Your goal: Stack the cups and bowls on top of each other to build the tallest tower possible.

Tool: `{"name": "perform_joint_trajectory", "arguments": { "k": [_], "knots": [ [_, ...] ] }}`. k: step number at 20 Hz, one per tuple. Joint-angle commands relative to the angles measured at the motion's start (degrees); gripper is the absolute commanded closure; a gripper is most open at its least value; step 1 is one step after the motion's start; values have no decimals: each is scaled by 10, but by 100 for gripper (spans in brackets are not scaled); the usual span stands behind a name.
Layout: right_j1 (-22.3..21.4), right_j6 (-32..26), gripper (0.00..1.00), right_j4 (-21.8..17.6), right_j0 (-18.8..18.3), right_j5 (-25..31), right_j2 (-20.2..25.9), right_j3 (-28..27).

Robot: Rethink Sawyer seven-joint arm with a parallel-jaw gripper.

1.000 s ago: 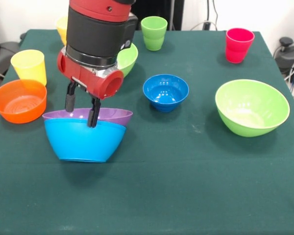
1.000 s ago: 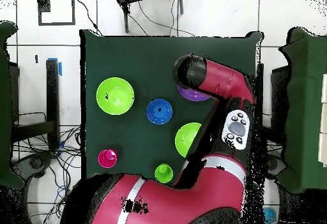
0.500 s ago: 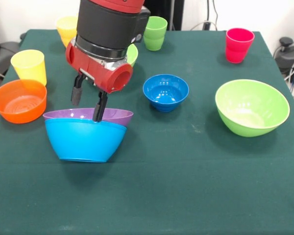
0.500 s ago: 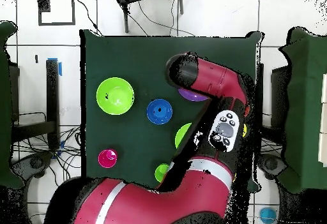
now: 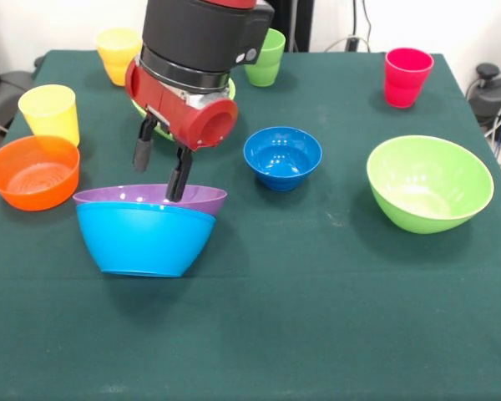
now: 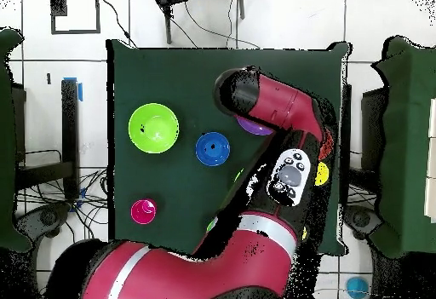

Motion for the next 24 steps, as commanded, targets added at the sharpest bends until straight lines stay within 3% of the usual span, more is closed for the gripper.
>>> {"name": "perform_joint_trajectory", "arguments": {
  "k": [1, 7, 10, 16, 24],
  "knots": [
    [47, 192, 0, 44, 21, 71, -5, 18],
    [54, 214, 0, 61, 28, 75, -23, 16],
    [52, 198, 0, 53, 28, 46, -15, 23],
    [89, 260, 0, 64, 43, 137, -67, -51],
    [146, 284, 0, 93, 7, 142, -89, -123]
  ]
}}
